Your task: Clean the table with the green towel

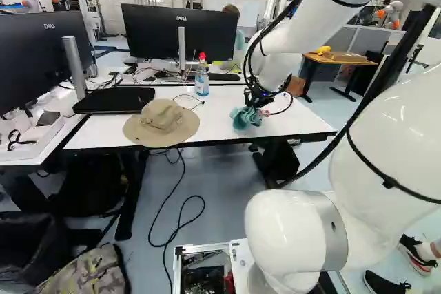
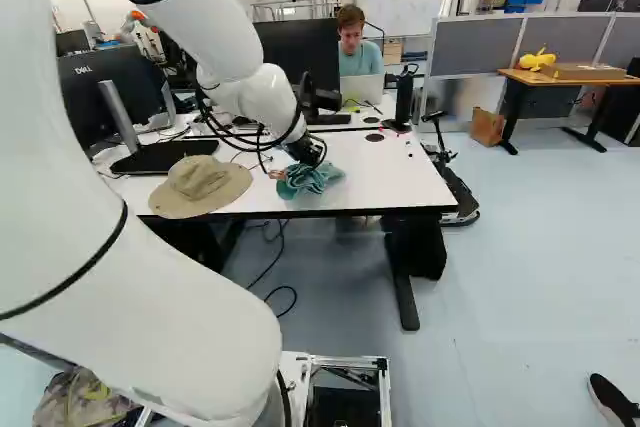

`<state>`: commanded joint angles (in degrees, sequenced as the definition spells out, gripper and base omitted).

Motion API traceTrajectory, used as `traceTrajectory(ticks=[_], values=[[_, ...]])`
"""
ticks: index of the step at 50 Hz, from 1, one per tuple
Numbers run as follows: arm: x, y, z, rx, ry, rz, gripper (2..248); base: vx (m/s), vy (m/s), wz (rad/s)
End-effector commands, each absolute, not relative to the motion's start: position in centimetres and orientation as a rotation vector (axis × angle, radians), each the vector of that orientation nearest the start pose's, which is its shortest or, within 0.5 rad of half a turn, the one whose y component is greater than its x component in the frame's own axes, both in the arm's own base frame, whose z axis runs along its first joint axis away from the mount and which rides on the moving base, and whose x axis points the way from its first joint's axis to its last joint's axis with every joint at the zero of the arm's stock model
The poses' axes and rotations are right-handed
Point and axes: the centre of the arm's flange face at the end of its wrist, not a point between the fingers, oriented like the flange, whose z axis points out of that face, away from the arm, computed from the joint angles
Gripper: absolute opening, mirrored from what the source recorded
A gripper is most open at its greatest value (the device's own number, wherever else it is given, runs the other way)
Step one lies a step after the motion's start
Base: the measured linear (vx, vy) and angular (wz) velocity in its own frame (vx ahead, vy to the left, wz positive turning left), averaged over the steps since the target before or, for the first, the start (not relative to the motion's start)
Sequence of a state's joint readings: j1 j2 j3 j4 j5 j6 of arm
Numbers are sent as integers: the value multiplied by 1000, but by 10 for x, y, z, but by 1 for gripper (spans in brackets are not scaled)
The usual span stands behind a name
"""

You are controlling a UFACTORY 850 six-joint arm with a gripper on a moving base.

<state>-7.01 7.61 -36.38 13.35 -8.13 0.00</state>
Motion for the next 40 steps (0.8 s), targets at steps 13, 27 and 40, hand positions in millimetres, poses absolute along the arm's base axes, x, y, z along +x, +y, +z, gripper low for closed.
traceTrajectory(ticks=[13,27,40], values=[[402,-45,475,-2852,567,-923,27,0,0,0],[401,-44,475,-2813,641,-900,27,0,0,0],[401,-44,475,-2794,675,-891,27,0,0,0]])
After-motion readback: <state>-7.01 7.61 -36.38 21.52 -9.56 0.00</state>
